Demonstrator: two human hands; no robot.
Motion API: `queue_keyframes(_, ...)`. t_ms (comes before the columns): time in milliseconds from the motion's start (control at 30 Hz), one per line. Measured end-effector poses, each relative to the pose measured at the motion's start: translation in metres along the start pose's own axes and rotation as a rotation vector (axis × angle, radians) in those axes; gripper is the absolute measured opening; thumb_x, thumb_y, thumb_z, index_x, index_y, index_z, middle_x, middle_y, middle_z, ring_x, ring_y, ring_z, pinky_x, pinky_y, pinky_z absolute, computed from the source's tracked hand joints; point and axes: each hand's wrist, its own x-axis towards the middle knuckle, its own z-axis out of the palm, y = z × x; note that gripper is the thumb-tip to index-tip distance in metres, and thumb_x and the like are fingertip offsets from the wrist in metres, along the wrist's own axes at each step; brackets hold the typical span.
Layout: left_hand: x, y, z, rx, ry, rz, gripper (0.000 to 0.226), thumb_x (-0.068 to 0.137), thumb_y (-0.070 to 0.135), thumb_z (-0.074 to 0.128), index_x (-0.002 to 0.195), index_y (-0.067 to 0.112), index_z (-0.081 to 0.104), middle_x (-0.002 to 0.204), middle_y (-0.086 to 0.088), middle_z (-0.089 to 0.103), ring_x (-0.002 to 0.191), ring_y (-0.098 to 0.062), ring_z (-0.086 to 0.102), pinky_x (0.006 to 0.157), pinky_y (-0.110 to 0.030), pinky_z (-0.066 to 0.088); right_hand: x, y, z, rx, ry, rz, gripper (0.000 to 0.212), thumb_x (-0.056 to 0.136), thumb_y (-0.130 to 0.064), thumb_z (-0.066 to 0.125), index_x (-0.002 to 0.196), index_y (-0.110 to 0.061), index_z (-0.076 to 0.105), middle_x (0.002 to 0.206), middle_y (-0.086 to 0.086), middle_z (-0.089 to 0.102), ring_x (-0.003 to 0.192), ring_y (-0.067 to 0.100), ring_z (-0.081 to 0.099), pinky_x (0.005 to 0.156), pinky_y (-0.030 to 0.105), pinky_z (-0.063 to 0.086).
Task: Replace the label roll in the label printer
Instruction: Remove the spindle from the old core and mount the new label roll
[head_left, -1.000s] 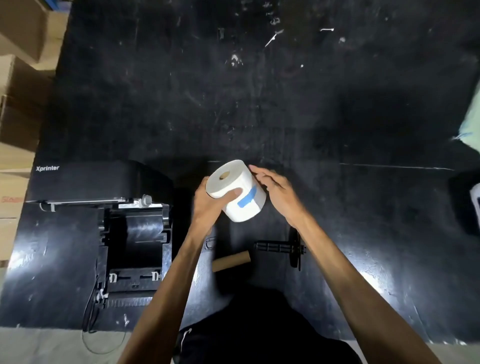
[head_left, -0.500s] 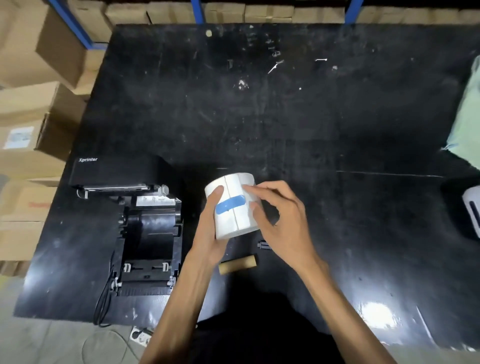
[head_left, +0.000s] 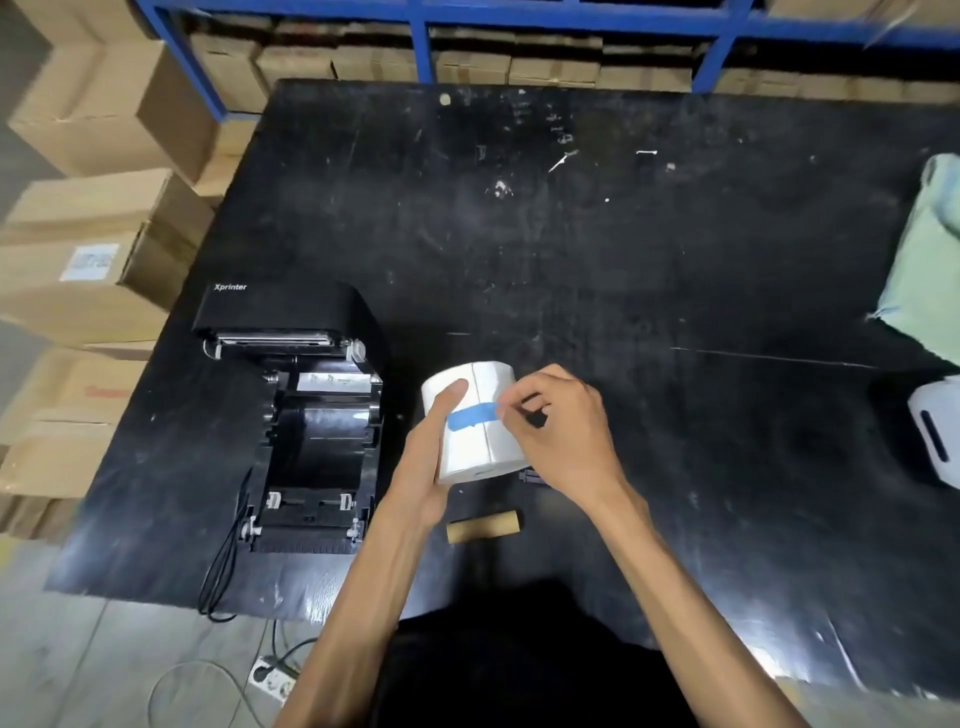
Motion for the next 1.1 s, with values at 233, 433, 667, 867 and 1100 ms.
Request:
queue_keyframes(233,0.01,-0.008,-0.014,0.007,-0.018,-0.004,0.063,0.083,0.059,0.067,0.127,0.016,0.07,0.121,-0.02,0.073,0.108,-0.035,0.07,0.105,-0.054,0.048,-0.028,-0.012,-0.005,-0.049,-0.121,-0.127,0.012,0.091,-0.011,0.066,0.087,-0.023,0.068,0.094,-0.014,0.065,0.085,0.009,0.064,0.081,0.027,0.053)
queue_keyframes(433,0.021,-0.006,-0.023,-0.025,0.019,-0.034,0.063,0.081,0.062,0.069,0.13,0.022,0.067,0.123,-0.014,0.074,0.112,-0.034,0.07,0.1,-0.053,0.052,-0.004,0.023,-0.009,0.256,0.082,0.052,0.013,0.083,-0.005,0.073,0.082,-0.018,0.073,0.081,-0.012,0.076,0.079,0.006,0.072,0.076,0.015,0.055)
queue_keyframes(667,0.034,-0.003,-0.034,-0.045,-0.012,-0.086,0.036,0.074,0.062,0.078,0.1,0.038,0.081,0.118,-0.007,0.077,0.104,-0.025,0.076,0.082,-0.043,0.063,0.071,0.12,0.038,-0.012,0.073,0.389,0.009,0.079,-0.015,0.084,0.079,-0.016,0.075,0.076,0.0,0.078,0.075,0.016,0.074,0.074,0.025,0.058)
queue_keyframes(867,0.052,-0.005,-0.04,-0.237,-0.002,-0.128,0.043,0.076,0.054,0.081,0.11,0.028,0.08,0.126,-0.009,0.074,0.107,-0.028,0.075,0.079,-0.044,0.061,0.081,0.16,0.074,-0.335,-0.021,0.444,0.007,0.083,-0.029,0.078,0.084,-0.024,0.074,0.087,-0.006,0.079,0.096,0.021,0.073,0.097,0.039,0.048)
queue_keyframes(1100,0.069,0.001,-0.039,-0.309,-0.024,-0.219,0.074,0.068,0.049,0.088,0.132,0.02,0.068,0.13,-0.012,0.071,0.105,-0.03,0.075,0.077,-0.046,0.06,0.08,0.174,0.082,-0.403,0.006,0.428,0.01,0.082,-0.031,0.077,0.086,-0.025,0.07,0.084,-0.006,0.077,0.09,0.021,0.073,0.097,0.038,0.044)
